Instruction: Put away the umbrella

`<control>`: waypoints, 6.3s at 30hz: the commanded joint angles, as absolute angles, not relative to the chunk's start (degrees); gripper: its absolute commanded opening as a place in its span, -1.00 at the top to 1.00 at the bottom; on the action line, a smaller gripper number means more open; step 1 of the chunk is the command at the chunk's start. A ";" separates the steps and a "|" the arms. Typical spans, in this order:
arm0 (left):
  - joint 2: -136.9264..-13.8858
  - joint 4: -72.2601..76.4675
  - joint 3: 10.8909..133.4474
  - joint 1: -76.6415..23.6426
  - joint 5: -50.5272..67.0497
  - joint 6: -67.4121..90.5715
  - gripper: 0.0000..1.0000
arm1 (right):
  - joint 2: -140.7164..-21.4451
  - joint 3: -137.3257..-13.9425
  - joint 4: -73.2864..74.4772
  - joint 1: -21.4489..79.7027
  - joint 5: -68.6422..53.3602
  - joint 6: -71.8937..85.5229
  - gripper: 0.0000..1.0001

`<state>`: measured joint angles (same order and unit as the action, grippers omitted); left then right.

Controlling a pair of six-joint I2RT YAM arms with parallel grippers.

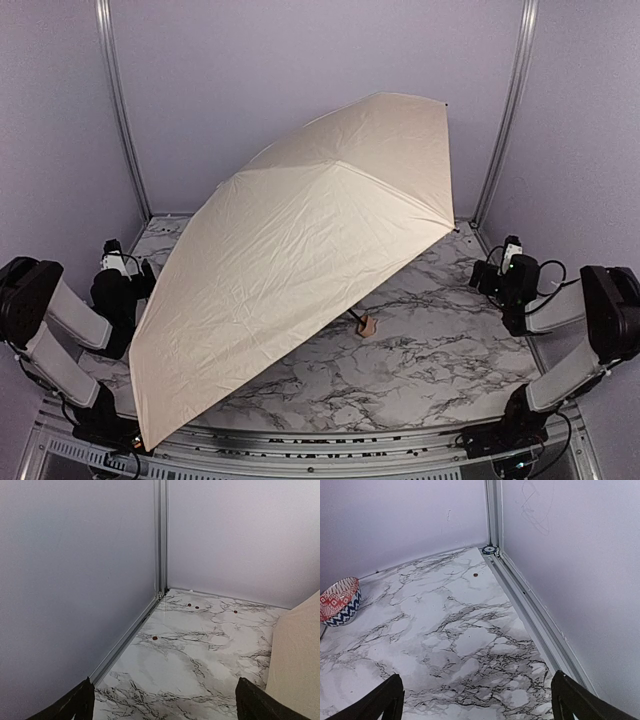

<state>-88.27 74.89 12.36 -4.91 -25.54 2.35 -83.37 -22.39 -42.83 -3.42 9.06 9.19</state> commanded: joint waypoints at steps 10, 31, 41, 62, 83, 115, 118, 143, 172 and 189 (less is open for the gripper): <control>-82.25 71.56 12.67 -4.73 -25.66 1.53 -0.98 | -77.05 -22.33 -42.81 -3.12 7.68 9.19 -0.99; -46.36 14.29 42.54 -19.64 -44.02 4.56 -0.98 | -107.64 -74.09 1.55 39.96 -15.66 -12.72 -0.98; -37.61 3.49 43.20 -20.04 -41.39 9.95 -0.88 | -112.98 -82.07 5.53 42.28 -20.98 -14.01 -0.12; -37.44 2.40 43.76 -20.08 -37.75 9.26 -0.87 | -108.50 -80.91 10.04 45.79 -23.74 -15.54 -0.42; -31.50 4.72 42.53 -20.14 -50.90 6.10 -0.96 | -100.46 -95.98 5.25 44.79 -14.15 2.79 1.00; -84.59 27.38 61.57 -61.99 -11.64 0.84 -0.94 | -89.43 -83.60 -11.29 54.62 17.84 16.99 1.00; -88.39 29.83 63.88 -61.89 -10.92 0.11 -0.90 | -88.77 -82.41 -11.69 55.83 17.23 17.78 1.00; -83.89 57.50 46.57 -60.58 16.63 12.59 1.00 | -80.17 -73.60 -12.02 57.40 -0.93 4.02 -0.18; -91.97 90.97 38.00 -63.59 24.26 29.98 1.00 | -82.22 -69.64 -32.81 51.22 -27.44 13.89 -0.62; -89.75 80.31 37.69 -63.72 14.20 26.51 -0.13 | -82.95 -72.85 -25.73 53.19 -9.59 18.00 1.00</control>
<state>-92.73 82.67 35.97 -62.28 18.02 29.78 -83.55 -69.23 -32.21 53.01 -23.35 23.05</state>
